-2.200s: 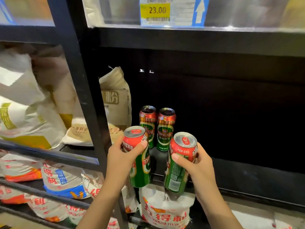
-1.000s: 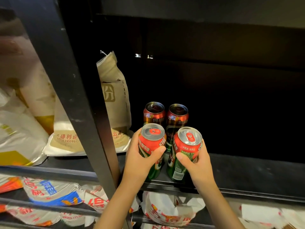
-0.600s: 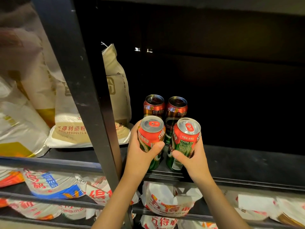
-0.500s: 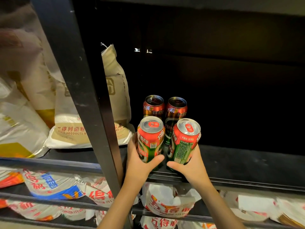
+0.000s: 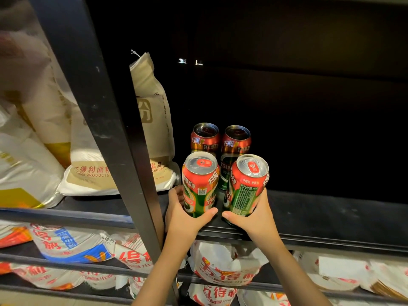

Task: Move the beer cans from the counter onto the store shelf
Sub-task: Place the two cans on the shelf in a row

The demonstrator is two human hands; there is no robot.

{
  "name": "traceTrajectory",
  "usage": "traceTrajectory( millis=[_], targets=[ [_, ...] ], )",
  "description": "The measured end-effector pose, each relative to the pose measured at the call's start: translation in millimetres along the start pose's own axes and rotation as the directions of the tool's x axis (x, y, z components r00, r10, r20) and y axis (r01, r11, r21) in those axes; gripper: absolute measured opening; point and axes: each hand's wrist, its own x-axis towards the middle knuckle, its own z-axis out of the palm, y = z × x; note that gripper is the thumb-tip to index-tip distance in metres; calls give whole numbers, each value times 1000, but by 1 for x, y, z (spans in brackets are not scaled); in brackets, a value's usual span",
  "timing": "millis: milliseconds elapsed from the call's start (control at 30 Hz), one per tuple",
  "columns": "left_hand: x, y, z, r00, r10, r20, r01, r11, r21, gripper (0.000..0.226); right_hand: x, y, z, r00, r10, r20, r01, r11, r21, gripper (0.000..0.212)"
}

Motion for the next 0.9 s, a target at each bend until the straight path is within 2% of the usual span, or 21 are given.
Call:
traceTrajectory(
  millis=[167,400,533,667,900],
  targets=[
    [-1,1,0,1000,18,12,-17,1000,-24,74,-2,-3,-3,1000,16,2,-16,1000,-13,75],
    [0,-2,-2,993,107,40,-108,994,31,58,-4,-4,-8,999,22,41,-21,999,-32,62],
    [-1,1,-2,997,59,56,-59,998,-2,77,-5,-5,-8,998,27,58,-25,999,-36,80],
    [-1,0,-1,999,17,49,-17,1000,-6,69,-5,-2,-5,997,56,52,-56,998,-13,93],
    [-3,-4,-2,996,90,9,-90,994,67,68,-5,2,-7,998,65,2,-65,998,-19,84]
  ],
)
